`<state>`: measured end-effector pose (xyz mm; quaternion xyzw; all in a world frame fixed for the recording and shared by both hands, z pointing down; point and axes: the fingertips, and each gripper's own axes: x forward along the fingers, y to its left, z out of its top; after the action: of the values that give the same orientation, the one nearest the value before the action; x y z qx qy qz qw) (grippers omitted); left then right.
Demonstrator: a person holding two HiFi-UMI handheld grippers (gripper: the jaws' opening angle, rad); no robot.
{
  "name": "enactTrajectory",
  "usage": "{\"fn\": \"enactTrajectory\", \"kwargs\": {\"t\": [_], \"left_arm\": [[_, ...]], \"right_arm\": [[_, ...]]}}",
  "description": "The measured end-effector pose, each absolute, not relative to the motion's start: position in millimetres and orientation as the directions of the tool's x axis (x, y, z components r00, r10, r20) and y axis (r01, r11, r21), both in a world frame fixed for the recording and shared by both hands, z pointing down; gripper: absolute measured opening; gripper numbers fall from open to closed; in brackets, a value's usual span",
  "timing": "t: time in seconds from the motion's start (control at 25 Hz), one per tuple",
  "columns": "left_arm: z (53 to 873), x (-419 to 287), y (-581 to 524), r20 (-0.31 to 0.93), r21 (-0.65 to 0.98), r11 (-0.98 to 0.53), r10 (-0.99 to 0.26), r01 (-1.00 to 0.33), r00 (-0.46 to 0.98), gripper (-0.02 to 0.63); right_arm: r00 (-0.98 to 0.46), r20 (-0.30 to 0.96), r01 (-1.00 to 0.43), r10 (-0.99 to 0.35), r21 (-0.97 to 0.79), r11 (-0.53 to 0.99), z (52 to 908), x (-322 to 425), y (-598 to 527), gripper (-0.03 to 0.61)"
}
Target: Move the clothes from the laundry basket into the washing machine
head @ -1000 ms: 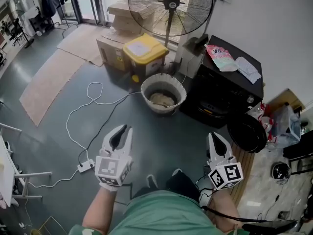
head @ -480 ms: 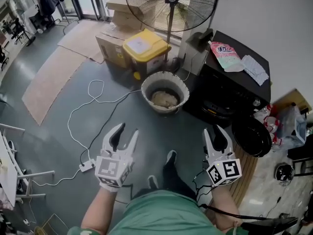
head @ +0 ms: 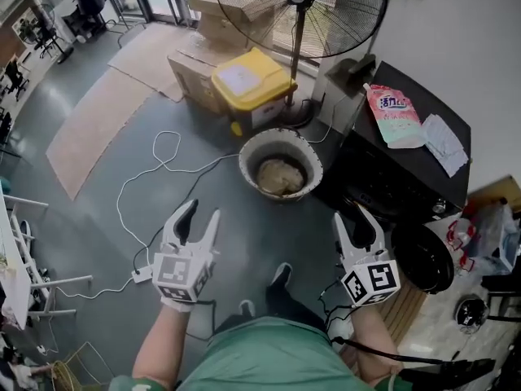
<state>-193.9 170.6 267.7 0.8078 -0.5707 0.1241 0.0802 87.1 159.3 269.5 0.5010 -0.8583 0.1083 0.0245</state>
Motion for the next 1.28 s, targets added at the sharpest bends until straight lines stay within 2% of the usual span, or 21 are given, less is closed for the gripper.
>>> {"fn": "enactTrajectory", "kwargs": {"t": [0.28, 0.64, 1.28], "left_arm": [[276.5, -191.2, 125.3, 0.328, -0.012, -0.269, -0.911, -0.963, 0.251, 0.19], [288.5, -227.0, 80.7, 0.334, -0.004, -0.246, -0.914, -0.969, 0.231, 0.189], [369.9, -349.4, -109.1, 0.41, 0.059, -0.389, -0.83, -0.919, 0.378, 0.189]], "right_arm": [[-0.564, 0.164, -0.824, -0.809, -0.18, 0.537, 278.6, 82.6, 94.6, 0.163], [-0.579, 0.223, -0.815, -0.784, -0.197, 0.545, 303.4, 48.9, 52.3, 0.163], [-0.382, 0.399, -0.924, -0.833, -0.142, 0.356, 379.2, -49.2, -90.5, 0.163]]}}
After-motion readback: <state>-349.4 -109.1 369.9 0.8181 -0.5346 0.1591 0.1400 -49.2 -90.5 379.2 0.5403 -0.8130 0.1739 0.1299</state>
